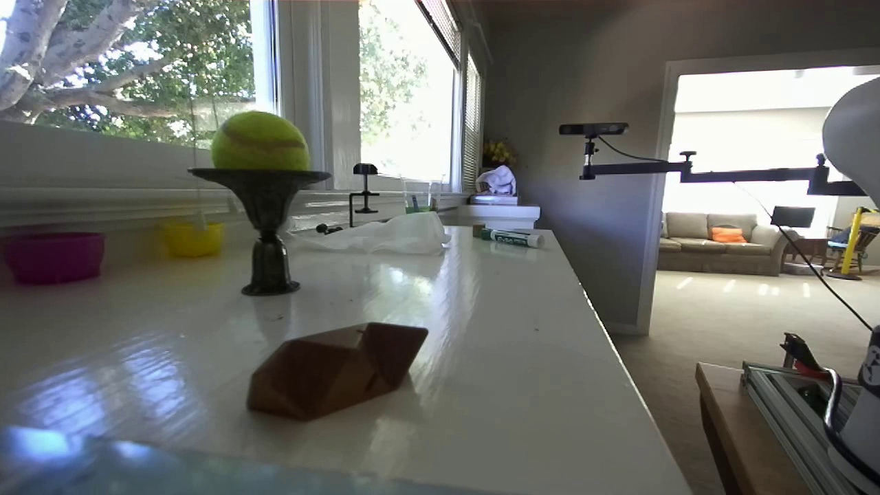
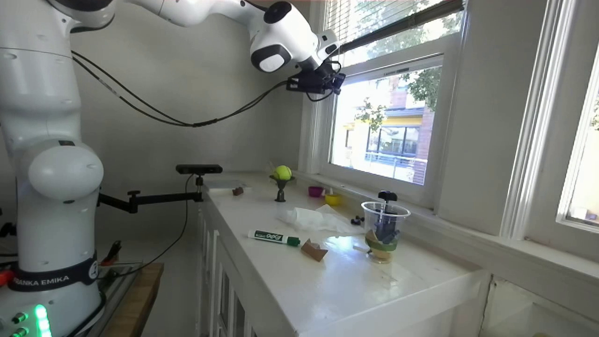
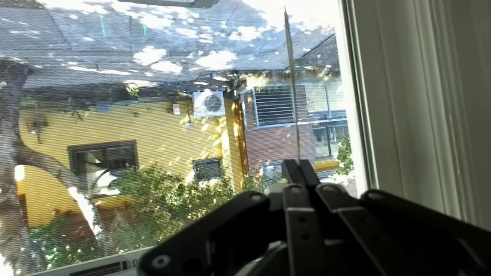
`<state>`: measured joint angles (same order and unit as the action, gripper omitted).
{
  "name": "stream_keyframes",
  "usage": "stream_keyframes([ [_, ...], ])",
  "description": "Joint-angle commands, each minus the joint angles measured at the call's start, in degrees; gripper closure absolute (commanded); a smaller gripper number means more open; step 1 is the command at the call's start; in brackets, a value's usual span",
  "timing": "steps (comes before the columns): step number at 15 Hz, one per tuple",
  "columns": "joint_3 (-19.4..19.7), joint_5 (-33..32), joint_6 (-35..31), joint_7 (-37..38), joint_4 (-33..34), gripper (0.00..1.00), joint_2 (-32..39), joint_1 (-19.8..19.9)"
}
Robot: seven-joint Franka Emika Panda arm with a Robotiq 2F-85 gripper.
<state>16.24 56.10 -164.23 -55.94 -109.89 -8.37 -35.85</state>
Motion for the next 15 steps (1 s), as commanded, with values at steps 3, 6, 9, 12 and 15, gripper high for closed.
stream_keyframes([
  [3, -2.3, -10.2, -3.6, 14.0, -6.3, 1.0, -3.8, 4.0],
  [6, -3.8, -14.4, -3.6, 21.7, -7.9, 1.0, -4.5, 6.4],
  [9, -4.6, -14.7, -2.8, 23.0, -5.9, 1.0, -4.6, 6.2],
  [12, -5.3, -16.8, -1.4, 20.6, -2.1, 1.0, -4.2, 5.8],
  [15, -6.1, -20.7, 0.4, 18.8, 2.6, 1.0, -3.8, 5.5],
])
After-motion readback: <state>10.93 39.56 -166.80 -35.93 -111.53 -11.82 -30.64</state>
